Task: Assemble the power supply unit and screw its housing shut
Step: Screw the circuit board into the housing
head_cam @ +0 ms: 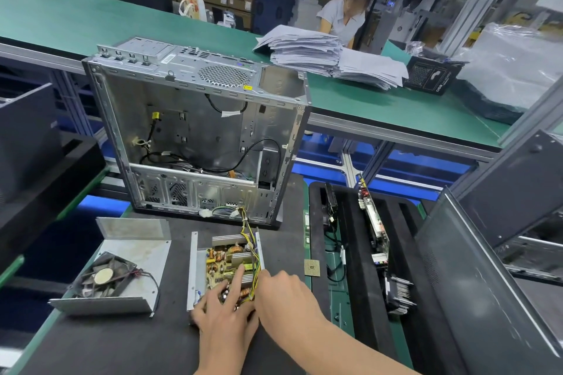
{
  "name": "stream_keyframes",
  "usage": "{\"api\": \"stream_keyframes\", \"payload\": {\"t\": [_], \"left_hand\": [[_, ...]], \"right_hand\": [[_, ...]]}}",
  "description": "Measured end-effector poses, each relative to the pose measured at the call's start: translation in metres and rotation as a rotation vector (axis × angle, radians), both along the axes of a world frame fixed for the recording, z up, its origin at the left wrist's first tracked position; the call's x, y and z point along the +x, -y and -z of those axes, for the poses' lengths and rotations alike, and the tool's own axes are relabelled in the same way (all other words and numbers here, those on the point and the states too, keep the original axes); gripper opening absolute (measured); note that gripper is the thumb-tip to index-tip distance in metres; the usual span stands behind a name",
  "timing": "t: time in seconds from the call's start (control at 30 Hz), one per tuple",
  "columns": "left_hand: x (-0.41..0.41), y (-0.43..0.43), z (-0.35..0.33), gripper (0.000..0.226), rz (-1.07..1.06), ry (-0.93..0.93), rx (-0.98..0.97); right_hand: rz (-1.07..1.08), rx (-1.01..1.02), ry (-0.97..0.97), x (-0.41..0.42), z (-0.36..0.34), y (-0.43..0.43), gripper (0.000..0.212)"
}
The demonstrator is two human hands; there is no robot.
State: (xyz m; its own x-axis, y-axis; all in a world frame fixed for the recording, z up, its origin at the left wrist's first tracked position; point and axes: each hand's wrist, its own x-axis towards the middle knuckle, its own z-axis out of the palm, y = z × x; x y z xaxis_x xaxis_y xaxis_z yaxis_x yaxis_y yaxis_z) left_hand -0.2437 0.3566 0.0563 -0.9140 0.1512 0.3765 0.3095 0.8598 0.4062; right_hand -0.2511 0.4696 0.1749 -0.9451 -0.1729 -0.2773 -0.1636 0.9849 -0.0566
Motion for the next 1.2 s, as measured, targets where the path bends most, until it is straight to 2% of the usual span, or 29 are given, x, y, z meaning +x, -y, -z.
{"api": "stream_keyframes", "payload": {"t": [0.13, 0.33, 0.6, 1.2], "left_hand": [[0.001, 0.002, 0.004, 0.025, 0.016, 0.065, -0.004], [-0.003, 0.013, 0.016, 0.014, 0.088, 0.116, -0.004], [-0.001, 0.031, 0.017, 0.025, 0.246, 0.050, -0.088], [0.003, 0.029, 0.003, 0.033, 0.216, 0.042, -0.128]], "right_hand": [[0.031, -0.096, 0.005, -0.005, -0.005, -0.006, 0.010], [0.044, -0.204, -0.023, -0.015, -0.025, -0.027, 0.024], [-0.087, -0.115, 0.014, -0.019, -0.025, -0.024, 0.027], [-0.184, -0.019, 0.107, -0.030, -0.023, -0.019, 0.030]]}}
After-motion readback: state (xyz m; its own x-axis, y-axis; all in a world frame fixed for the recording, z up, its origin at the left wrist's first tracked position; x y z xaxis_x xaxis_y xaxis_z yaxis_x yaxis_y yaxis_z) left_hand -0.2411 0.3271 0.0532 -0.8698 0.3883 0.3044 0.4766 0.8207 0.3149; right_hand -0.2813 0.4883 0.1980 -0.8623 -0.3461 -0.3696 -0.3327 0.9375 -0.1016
